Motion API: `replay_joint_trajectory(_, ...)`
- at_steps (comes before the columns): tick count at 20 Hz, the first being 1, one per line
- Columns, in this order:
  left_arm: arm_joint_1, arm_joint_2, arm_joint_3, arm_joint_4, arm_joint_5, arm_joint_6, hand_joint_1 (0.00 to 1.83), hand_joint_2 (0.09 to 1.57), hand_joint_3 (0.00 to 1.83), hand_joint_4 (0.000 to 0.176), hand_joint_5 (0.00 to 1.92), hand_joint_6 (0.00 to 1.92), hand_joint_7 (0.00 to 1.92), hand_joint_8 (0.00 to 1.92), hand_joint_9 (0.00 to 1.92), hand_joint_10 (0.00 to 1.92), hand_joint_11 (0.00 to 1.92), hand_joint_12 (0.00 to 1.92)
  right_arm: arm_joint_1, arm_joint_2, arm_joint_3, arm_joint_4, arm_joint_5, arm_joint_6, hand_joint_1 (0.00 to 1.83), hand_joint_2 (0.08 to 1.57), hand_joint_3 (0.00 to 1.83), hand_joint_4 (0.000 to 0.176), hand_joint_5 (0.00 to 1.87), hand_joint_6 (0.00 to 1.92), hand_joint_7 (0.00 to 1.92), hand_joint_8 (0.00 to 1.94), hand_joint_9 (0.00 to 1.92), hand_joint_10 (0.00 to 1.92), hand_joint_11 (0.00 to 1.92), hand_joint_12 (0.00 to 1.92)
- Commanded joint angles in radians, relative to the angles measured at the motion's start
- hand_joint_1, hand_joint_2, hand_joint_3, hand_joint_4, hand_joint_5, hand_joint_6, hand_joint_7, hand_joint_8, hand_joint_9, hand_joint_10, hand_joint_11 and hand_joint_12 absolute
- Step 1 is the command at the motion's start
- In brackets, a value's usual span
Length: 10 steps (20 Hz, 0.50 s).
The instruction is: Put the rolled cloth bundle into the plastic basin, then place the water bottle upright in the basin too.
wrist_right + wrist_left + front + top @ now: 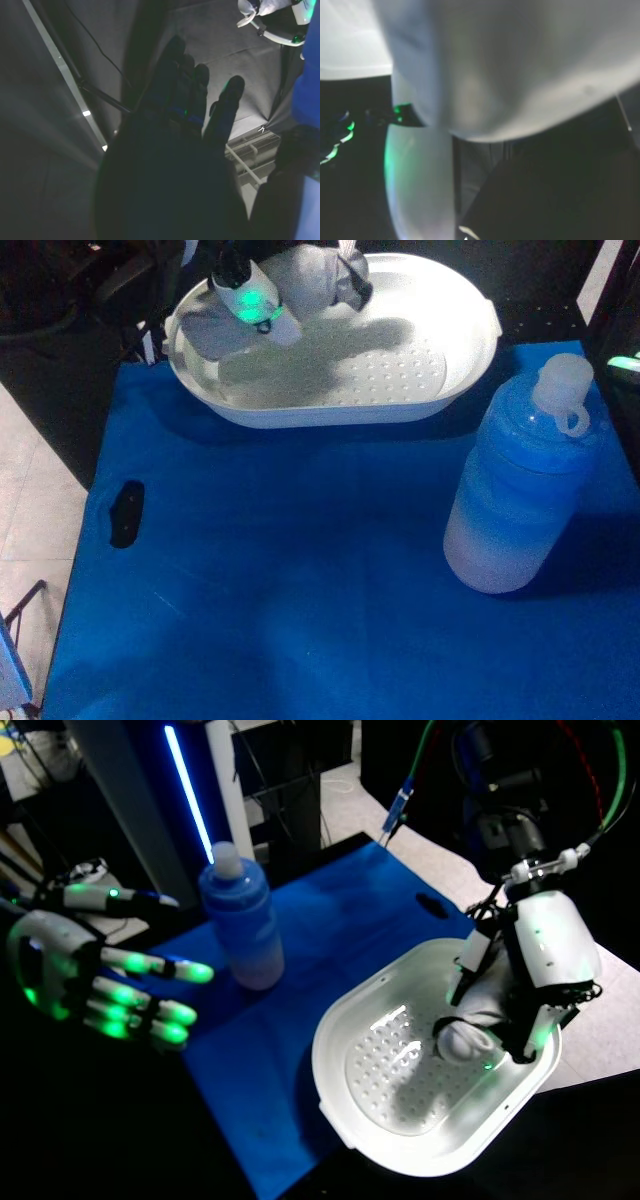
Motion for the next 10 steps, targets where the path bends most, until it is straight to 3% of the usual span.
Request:
replay_joint_trajectory(1, -0.011, 0.006, 0.005, -0.013, -0.127, -0.007, 0.71, 1.08, 0.00, 0.064, 0.62, 0.58, 0.51, 1.14, 0.62, 1.59, 0.71, 1.89, 0.013, 0.004, 0.004, -0.003, 0.126, 0.013, 0.28, 1.22, 0.00, 0.141, 0.40, 0.00, 0.24, 0.00, 0.24, 0.01, 0.34, 0.01)
replay_joint_trajectory(2, -0.009, 0.006, 0.004, -0.013, -0.126, -0.007, 0.69, 1.06, 0.00, 0.066, 0.68, 0.26, 0.54, 0.91, 0.56, 1.44, 0.58, 1.82, 0.013, 0.004, 0.004, -0.003, 0.126, 0.013, 0.29, 1.22, 0.00, 0.139, 0.39, 0.00, 0.25, 0.00, 0.24, 0.01, 0.34, 0.01)
replay_joint_trajectory(3, -0.008, 0.007, 0.003, -0.013, -0.126, -0.007, 0.67, 1.03, 0.00, 0.075, 0.71, 0.06, 0.63, 0.58, 0.54, 1.17, 0.46, 1.66, 0.013, 0.004, 0.004, -0.003, 0.126, 0.013, 0.29, 1.22, 0.00, 0.145, 0.40, 0.00, 0.25, 0.00, 0.24, 0.00, 0.34, 0.01)
replay_joint_trajectory(4, -0.008, 0.009, 0.000, -0.011, -0.127, -0.007, 0.65, 1.03, 0.00, 0.075, 0.69, 0.00, 0.65, 0.44, 0.51, 1.03, 0.35, 1.55, 0.013, 0.004, 0.004, -0.002, 0.126, 0.013, 0.30, 1.22, 0.00, 0.150, 0.40, 0.00, 0.25, 0.00, 0.24, 0.00, 0.34, 0.00)
replay_joint_trajectory(5, -0.008, 0.014, -0.006, -0.003, -0.127, -0.007, 0.65, 1.02, 0.00, 0.077, 0.68, 0.00, 0.55, 0.61, 0.42, 1.18, 0.29, 1.59, 0.013, 0.004, 0.004, -0.002, 0.126, 0.013, 0.30, 1.22, 0.00, 0.148, 0.40, 0.00, 0.25, 0.00, 0.24, 0.00, 0.33, 0.00)
replay_joint_trajectory(6, -0.008, 0.019, -0.013, 0.003, -0.129, -0.007, 0.64, 1.02, 0.00, 0.080, 0.65, 0.00, 0.52, 0.62, 0.42, 1.11, 0.27, 1.51, 0.013, 0.004, 0.003, -0.002, 0.126, 0.014, 0.30, 1.22, 0.00, 0.156, 0.40, 0.00, 0.26, 0.00, 0.24, 0.00, 0.33, 0.00)
replay_joint_trajectory(10, -0.007, 0.054, -0.054, 0.008, -0.152, -0.007, 0.61, 1.00, 0.00, 0.094, 0.62, 0.00, 0.51, 0.52, 0.40, 0.94, 0.21, 1.41, 0.013, 0.004, 0.003, -0.002, 0.126, 0.021, 0.32, 1.22, 0.00, 0.148, 0.40, 0.00, 0.26, 0.00, 0.25, 0.00, 0.33, 0.00)
